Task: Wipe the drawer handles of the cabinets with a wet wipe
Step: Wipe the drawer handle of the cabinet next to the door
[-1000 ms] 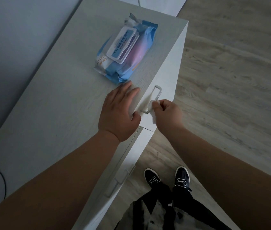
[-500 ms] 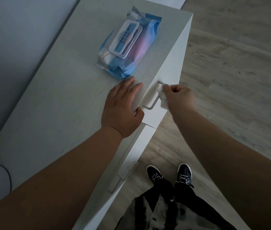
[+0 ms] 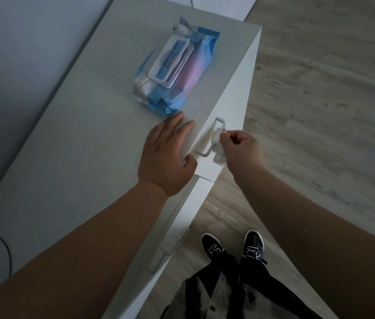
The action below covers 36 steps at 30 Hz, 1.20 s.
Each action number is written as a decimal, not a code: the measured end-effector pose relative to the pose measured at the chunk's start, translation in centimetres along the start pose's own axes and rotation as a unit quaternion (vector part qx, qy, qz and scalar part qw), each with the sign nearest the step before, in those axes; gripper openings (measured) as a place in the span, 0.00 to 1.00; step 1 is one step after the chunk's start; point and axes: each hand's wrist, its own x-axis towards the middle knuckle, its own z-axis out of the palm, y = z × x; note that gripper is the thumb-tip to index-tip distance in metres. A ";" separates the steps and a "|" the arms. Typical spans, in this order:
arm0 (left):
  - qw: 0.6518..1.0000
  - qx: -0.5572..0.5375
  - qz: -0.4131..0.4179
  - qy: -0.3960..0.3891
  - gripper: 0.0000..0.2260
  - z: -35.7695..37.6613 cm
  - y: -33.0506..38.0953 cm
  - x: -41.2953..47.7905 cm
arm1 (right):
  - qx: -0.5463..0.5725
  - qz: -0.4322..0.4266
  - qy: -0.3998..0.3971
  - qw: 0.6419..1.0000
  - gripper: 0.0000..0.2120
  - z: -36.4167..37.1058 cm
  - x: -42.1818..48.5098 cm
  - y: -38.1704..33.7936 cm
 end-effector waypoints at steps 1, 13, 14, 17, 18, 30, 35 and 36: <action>1.000 -0.002 0.000 0.002 0.32 0.0 0.0 0.0 | -0.004 -0.002 -0.009 1.000 0.07 0.0 0.0 0.3; 1.000 -0.003 -0.001 -0.001 0.32 0.1 -0.1 0.1 | -0.002 -0.061 0.026 0.998 0.04 -0.2 0.7 -0.4; 1.000 -0.004 -0.001 -0.001 0.32 0.1 -0.1 0.1 | -0.010 -0.065 0.022 0.998 0.03 -0.2 0.4 -0.3; 1.000 -0.009 -0.002 0.000 0.32 0.0 -0.1 0.1 | -0.017 -0.086 0.025 0.996 0.03 -0.4 0.7 -0.9; 1.000 -0.009 -0.002 0.000 0.32 0.0 0.0 0.1 | -0.021 -0.090 0.030 0.995 0.03 -0.5 0.7 -1.2; 1.000 -0.005 -0.003 -0.003 0.32 0.1 -0.1 0.1 | 0.003 -0.028 0.005 1.000 0.05 0.3 -0.7 0.0; 1.000 -0.004 -0.001 0.000 0.32 0.2 -0.2 0.0 | -0.017 -0.017 -0.039 0.999 0.07 0.9 -3.0 1.6; 1.000 -0.004 0.001 0.000 0.32 0.2 -0.2 0.0 | -0.021 -0.015 -0.043 0.999 0.07 0.8 -3.1 1.6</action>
